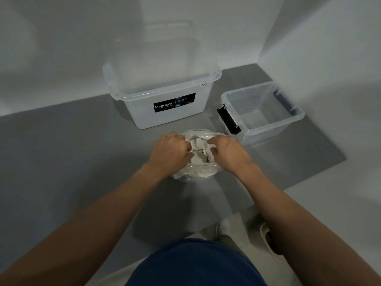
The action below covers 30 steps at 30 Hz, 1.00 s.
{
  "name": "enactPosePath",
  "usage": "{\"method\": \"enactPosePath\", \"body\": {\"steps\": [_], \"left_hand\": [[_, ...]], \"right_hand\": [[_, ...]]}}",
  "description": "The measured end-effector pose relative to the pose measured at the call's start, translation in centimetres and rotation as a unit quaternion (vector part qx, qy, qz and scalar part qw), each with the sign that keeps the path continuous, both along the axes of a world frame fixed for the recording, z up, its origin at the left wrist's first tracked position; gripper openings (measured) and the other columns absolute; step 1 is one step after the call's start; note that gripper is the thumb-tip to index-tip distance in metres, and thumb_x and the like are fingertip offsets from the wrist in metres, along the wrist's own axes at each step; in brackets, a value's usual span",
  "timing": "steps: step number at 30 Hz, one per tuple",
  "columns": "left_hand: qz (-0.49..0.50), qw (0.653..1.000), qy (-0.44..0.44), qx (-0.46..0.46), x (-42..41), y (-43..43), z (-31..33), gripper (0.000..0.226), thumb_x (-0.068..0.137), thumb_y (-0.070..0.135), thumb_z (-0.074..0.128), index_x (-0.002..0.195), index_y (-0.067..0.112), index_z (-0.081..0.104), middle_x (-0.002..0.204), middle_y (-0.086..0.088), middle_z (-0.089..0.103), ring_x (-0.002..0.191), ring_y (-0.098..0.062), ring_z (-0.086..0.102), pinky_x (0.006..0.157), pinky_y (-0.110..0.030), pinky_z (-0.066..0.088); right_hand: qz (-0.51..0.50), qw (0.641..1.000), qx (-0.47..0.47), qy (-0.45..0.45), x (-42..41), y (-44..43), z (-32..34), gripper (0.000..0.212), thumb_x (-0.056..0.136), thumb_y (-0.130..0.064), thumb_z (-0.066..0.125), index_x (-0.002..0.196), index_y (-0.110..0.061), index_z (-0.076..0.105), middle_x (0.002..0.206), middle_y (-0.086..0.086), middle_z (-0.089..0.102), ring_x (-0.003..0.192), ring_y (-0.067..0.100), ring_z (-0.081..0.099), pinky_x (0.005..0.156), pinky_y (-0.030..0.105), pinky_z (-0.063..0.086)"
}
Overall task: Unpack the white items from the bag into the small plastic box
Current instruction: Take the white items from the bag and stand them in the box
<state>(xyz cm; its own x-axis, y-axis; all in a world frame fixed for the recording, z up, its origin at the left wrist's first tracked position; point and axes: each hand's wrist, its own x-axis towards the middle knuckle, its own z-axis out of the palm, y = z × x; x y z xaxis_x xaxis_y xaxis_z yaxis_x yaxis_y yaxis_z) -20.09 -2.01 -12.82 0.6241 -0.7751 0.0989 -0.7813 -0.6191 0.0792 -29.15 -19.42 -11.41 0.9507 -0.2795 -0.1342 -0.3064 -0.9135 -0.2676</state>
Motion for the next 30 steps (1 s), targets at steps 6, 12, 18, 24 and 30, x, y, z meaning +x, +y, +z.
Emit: {"method": "enactPosePath", "body": {"steps": [6, 12, 18, 24, 30], "left_hand": [[0.076, 0.996, 0.049, 0.022, -1.1, -1.4, -0.7, 0.032, 0.081, 0.056, 0.061, 0.088, 0.028, 0.075, 0.094, 0.003, 0.068, 0.097, -0.023, 0.054, 0.083, -0.036, 0.041], [0.098, 0.986, 0.120, -0.064, -2.0, -1.4, -0.2, 0.016, 0.093, 0.027, 0.055, 0.103, 0.023, 0.066, 0.094, -0.006, 0.068, 0.097, -0.028, 0.059, 0.083, -0.039, 0.046], [0.113, 0.971, 0.187, -0.094, -1.1, -0.7, 0.6, 0.011, 0.093, 0.023, 0.052, 0.097, 0.026, 0.062, 0.093, 0.001, 0.068, 0.086, -0.025, 0.062, 0.068, -0.036, 0.052], [0.093, 0.966, 0.195, -0.142, 0.2, -0.1, 1.5, 0.024, 0.093, 0.016, 0.049, 0.100, 0.023, 0.072, 0.101, 0.002, 0.068, 0.089, -0.020, 0.062, 0.076, -0.038, 0.053], [0.055, 0.970, 0.189, -0.143, 1.3, 0.7, 2.0, 0.023, 0.090, 0.013, 0.060, 0.109, 0.016, 0.072, 0.101, -0.003, 0.072, 0.093, -0.020, 0.065, 0.084, -0.033, 0.051]], "right_hand": [[0.060, 0.998, -0.028, 0.015, 2.4, 1.0, 0.1, 0.038, 0.089, -0.012, 0.061, 0.122, -0.028, 0.070, 0.118, 0.004, 0.071, 0.106, 0.030, 0.068, 0.082, 0.043, 0.059], [0.129, 0.985, -0.090, 0.064, 4.3, 0.9, 0.6, 0.036, 0.090, -0.010, 0.059, 0.119, -0.030, 0.068, 0.115, 0.001, 0.069, 0.099, 0.026, 0.067, 0.074, 0.036, 0.054], [0.163, 0.978, -0.112, 0.070, 4.7, 0.5, 1.6, 0.016, 0.092, -0.019, 0.058, 0.095, -0.024, 0.072, 0.099, 0.001, 0.067, 0.090, 0.027, 0.067, 0.066, 0.033, 0.045], [0.151, 0.984, -0.095, 0.022, 3.9, -0.1, 2.8, 0.012, 0.092, -0.018, 0.058, 0.100, -0.025, 0.064, 0.093, 0.001, 0.069, 0.082, 0.027, 0.066, 0.063, 0.034, 0.049], [0.097, 0.994, 0.009, -0.041, 2.1, -0.5, 2.5, 0.018, 0.094, -0.026, 0.063, 0.109, -0.027, 0.072, 0.095, 0.002, 0.076, 0.086, 0.028, 0.071, 0.075, 0.043, 0.058]]}}
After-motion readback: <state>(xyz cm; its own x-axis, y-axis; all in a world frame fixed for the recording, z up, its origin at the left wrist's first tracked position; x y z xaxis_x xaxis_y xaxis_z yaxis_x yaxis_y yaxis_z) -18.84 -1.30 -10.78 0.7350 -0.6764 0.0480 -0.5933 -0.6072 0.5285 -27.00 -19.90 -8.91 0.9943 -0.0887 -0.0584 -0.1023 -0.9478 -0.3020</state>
